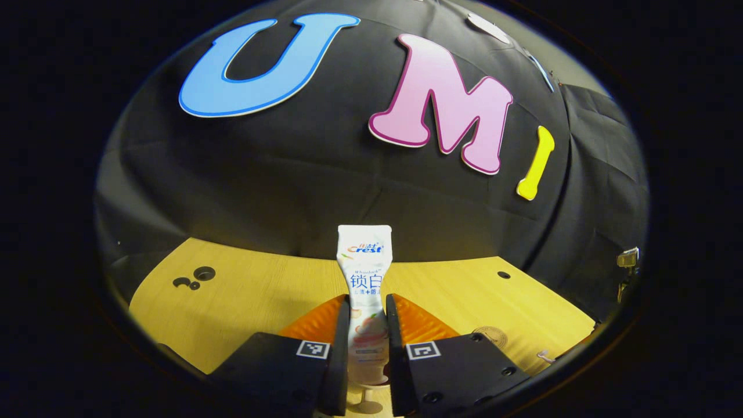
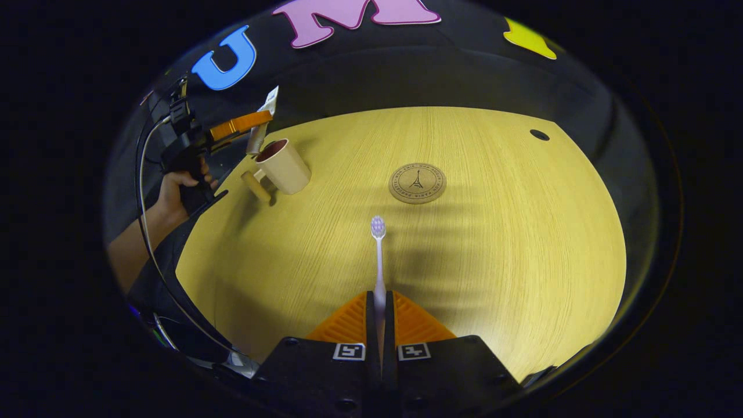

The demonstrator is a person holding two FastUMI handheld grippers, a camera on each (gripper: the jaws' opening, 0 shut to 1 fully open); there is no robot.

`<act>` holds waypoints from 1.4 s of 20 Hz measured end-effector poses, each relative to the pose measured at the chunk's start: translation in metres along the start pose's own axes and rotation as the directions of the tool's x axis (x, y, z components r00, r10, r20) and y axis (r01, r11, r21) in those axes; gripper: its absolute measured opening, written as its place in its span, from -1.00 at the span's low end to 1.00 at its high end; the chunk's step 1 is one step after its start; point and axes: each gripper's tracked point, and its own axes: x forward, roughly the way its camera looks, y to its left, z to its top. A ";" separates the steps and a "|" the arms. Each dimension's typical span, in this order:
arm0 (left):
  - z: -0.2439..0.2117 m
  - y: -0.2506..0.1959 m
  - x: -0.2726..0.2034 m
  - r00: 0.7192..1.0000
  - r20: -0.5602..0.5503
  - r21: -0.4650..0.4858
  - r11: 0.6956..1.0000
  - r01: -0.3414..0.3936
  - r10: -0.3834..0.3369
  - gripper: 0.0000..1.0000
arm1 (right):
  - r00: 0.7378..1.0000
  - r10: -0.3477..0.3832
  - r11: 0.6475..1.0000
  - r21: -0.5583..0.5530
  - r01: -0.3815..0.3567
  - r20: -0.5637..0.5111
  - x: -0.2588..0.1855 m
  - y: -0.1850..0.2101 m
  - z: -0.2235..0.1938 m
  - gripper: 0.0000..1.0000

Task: Put the toothbrush and toothpaste on the desktop into the cup, then pick up the cup and place it on the coaster on the desktop.

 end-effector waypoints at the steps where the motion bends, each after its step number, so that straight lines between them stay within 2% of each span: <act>1: -0.004 -0.001 -0.001 1.000 -0.005 -0.002 1.000 0.000 0.000 -0.32 | 1.000 0.003 1.000 0.002 -0.003 0.003 0.001 0.002 0.001 -0.89; 2: -0.005 0.000 -0.002 1.000 -0.006 -0.002 1.000 -0.014 0.014 -0.36 | 1.000 0.003 1.000 0.001 -0.003 0.007 0.001 0.003 0.003 -0.89; 6: -0.008 -0.004 -0.022 1.000 -0.005 -0.026 1.000 -0.004 0.004 0.55 | 0.999 -0.004 1.000 -0.016 0.004 0.033 0.003 0.003 0.010 -0.89; 9: -0.010 0.010 -0.047 0.997 -0.012 -0.015 0.997 -0.076 0.076 0.62 | 0.998 0.001 1.000 -0.021 0.001 0.060 0.003 0.009 0.021 -0.89; 10: -0.009 0.009 -0.063 0.995 -0.008 -0.014 0.995 -0.098 0.098 1.00 | 0.997 0.011 1.000 -0.027 -0.009 0.081 0.002 0.014 0.030 -0.89; 12: -0.008 0.008 -0.096 0.992 0.006 -0.016 0.992 -0.126 0.126 0.95 | 0.991 0.034 0.998 -0.053 -0.027 0.126 0.001 0.028 0.052 -0.89; 16: -0.032 -0.002 -0.163 0.986 -0.034 -0.076 0.983 -0.165 0.163 0.95 | 0.977 0.097 0.992 -0.102 -0.079 0.187 0.006 0.064 0.099 -0.89; 20: -0.065 -0.013 -0.217 0.979 -0.091 -0.130 0.972 -0.194 0.183 0.95 | 0.951 0.154 0.980 -0.162 -0.113 0.267 0.013 0.098 0.149 -0.89; 23: -0.085 -0.017 -0.243 0.974 -0.123 -0.177 0.961 -0.211 0.191 0.95 | 0.927 0.184 0.977 -0.163 -0.137 0.327 0.021 0.124 0.185 -0.89; 28: -0.083 -0.010 -0.263 0.966 -0.113 -0.260 0.931 -0.256 0.233 0.94 | 0.895 0.214 0.975 -0.134 -0.175 0.392 0.044 0.154 0.224 -0.89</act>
